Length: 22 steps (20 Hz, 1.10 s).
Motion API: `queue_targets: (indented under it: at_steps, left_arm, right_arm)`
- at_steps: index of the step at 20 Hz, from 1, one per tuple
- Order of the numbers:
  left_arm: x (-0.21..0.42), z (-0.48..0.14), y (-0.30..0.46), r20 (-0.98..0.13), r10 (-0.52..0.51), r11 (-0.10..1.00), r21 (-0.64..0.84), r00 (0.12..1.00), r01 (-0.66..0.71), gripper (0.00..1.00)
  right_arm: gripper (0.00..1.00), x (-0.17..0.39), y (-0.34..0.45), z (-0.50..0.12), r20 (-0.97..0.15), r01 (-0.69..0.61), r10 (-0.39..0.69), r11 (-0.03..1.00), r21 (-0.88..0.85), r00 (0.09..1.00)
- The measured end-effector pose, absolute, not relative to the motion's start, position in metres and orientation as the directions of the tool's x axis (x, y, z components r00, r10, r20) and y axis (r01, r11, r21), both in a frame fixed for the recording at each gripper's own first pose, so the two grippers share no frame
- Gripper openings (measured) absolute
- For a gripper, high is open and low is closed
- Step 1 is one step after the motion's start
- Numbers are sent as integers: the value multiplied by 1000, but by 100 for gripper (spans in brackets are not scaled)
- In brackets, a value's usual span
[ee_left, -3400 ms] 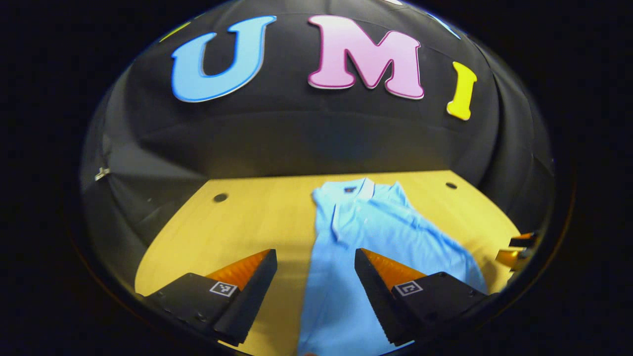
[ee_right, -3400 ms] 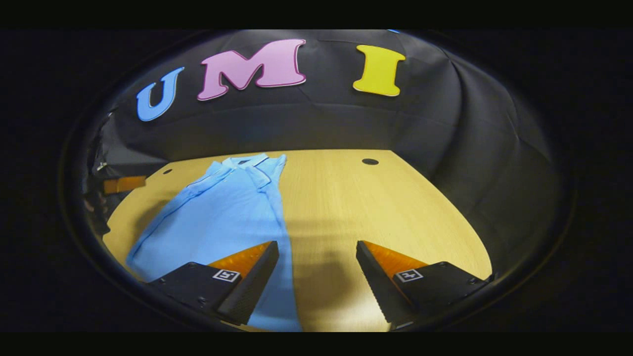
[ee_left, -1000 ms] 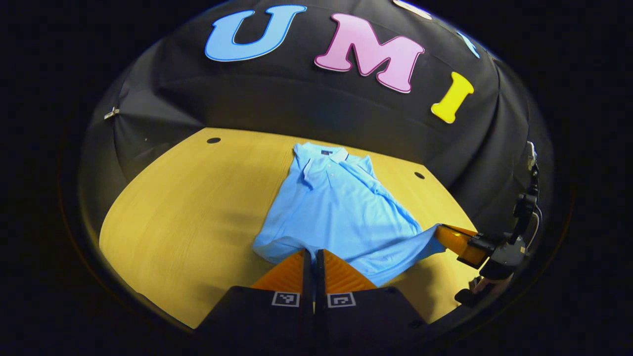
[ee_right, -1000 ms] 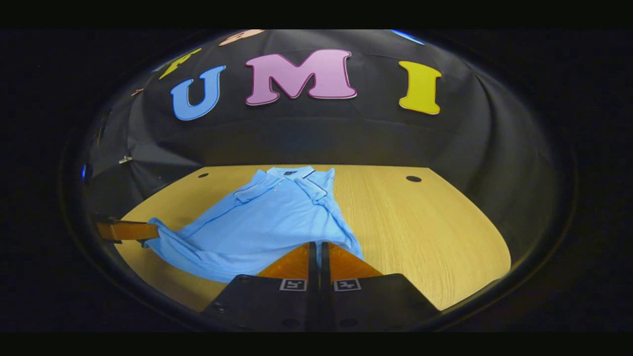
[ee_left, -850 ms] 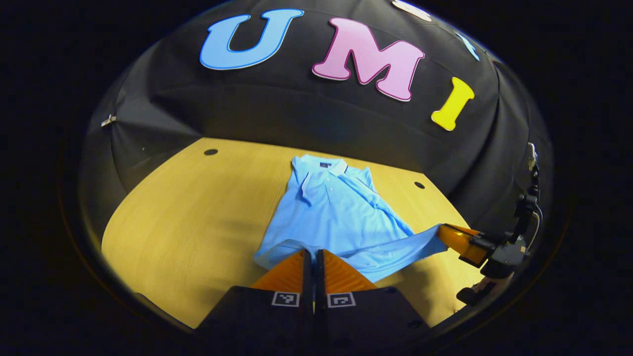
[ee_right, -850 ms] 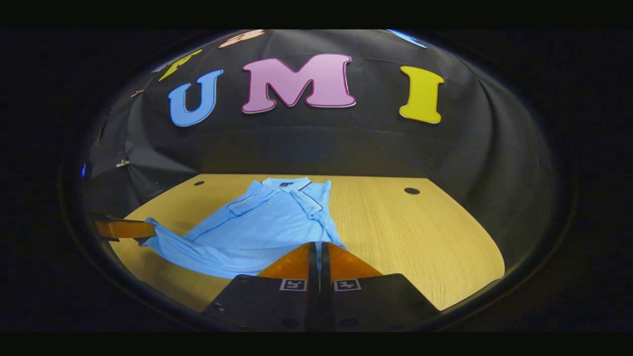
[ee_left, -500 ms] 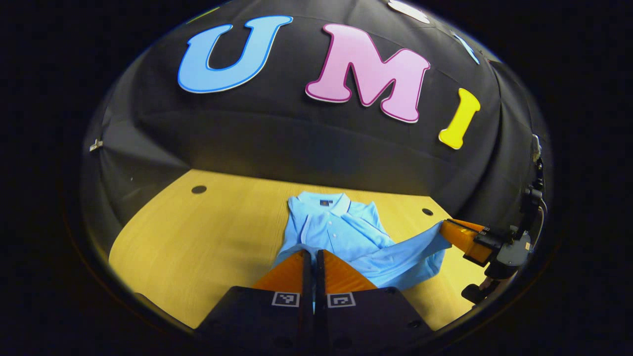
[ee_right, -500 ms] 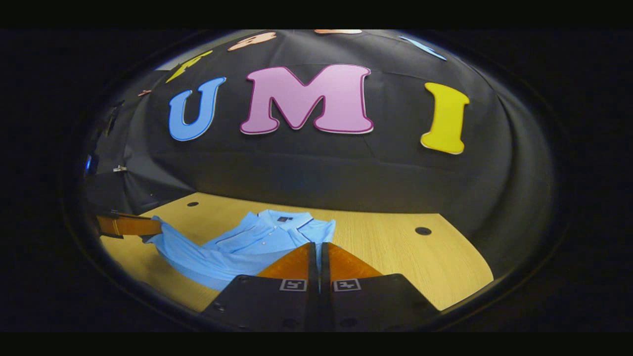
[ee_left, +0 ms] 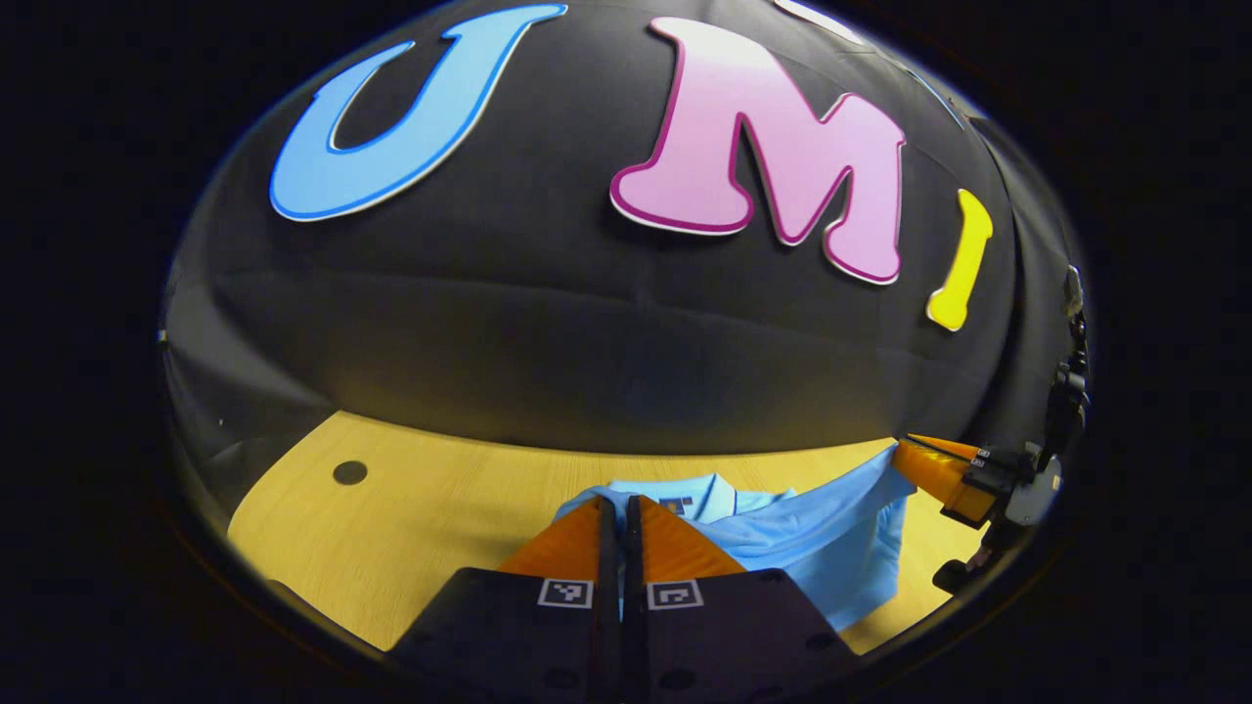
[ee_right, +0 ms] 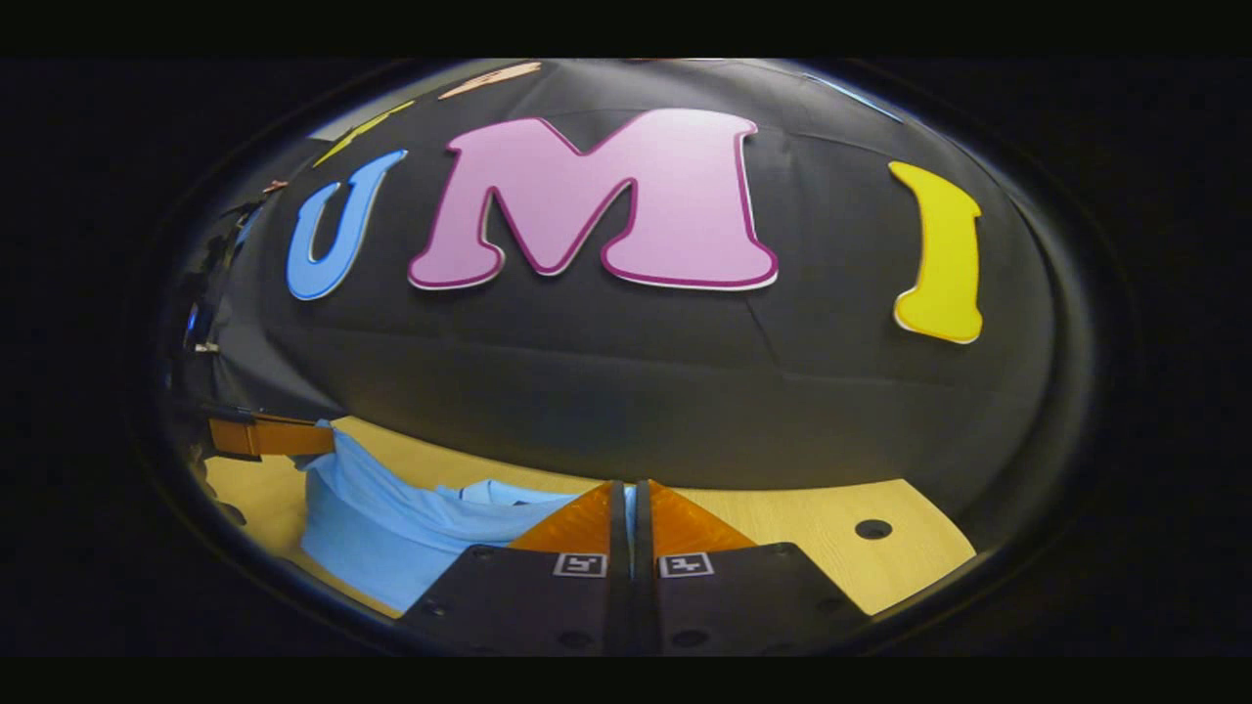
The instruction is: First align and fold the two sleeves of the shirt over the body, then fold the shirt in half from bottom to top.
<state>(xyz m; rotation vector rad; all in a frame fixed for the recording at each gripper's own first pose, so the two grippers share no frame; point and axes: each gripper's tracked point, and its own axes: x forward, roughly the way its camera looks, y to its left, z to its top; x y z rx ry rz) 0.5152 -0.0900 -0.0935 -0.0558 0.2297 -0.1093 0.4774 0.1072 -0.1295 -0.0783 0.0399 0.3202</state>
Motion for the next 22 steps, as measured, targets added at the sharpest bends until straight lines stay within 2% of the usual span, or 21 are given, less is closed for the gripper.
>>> queue_targets:
  at_steps: [1, 2, 5, 6, 7, 8, 9, 10, 11, 12, 13, 15, 18, 19, 22]
  left_arm:
    - [532, -95, -89, -225, -119, 992, -68, 967, 107, 6]
    - [546, -98, -86, -232, -111, 993, -65, 966, 98, 6]
    - [583, -114, -81, -254, -116, 991, -99, 960, 94, 6]
    - [594, -123, -79, -274, -99, 991, -109, 957, 72, 6]
    - [601, -134, -76, -298, -83, 993, -104, 951, 55, 5]
    - [605, -143, -71, -311, -52, 997, -78, 949, 30, 6]
    - [607, -153, -65, -328, -27, 999, -44, 944, 14, 6]
    - [606, -160, -61, -351, -14, 1000, -27, 936, 5, 25]
    - [605, -167, -58, -364, 0, 1000, -11, 932, -4, 43]
    - [603, -165, -55, -354, 13, 1000, -5, 935, -16, 62]
    - [599, -157, -52, -329, 32, 999, 0, 944, -34, 80]
    - [577, -131, -48, -272, 56, 998, 24, 961, -52, 100]
    - [530, -88, -53, -179, 54, 996, 73, 982, -42, 97]
    - [510, -74, -55, -150, 54, 995, 88, 987, -41, 97]
    - [438, -35, -70, -73, 26, 994, 105, 997, -18, 97]
  right_arm:
    - [0, 495, 109, -129, -50, -311, 309, 948, -66, 950]
    - [10, 509, 109, -130, -47, -306, 304, 949, -68, 952]
    - [0, 550, 108, -139, -62, -280, 275, 957, -81, 959]
    - [0, 561, 107, -148, -88, -271, 264, 960, -74, 960]
    - [10, 568, 106, -158, -117, -264, 256, 962, -65, 960]
    - [5, 572, 101, -167, -143, -252, 242, 966, -54, 960]
    - [5, 572, 101, -174, -164, -251, 240, 967, -50, 957]
    - [0, 569, 99, -180, -182, -250, 236, 966, -58, 954]
    - [10, 565, 94, -184, -190, -246, 229, 967, -71, 955]
    - [6, 557, 91, -183, -185, -246, 228, 966, -81, 956]
    - [17, 548, 91, -180, -175, -252, 234, 963, -91, 956]
    - [29, 526, 83, -168, -155, -237, 218, 965, -115, 964]
    - [96, 487, 74, -140, -114, -217, 205, 971, -104, 972]
    - [98, 470, 70, -127, -97, -209, 199, 972, -104, 975]
    - [97, 412, 58, -82, -38, -185, 181, 976, -115, 983]
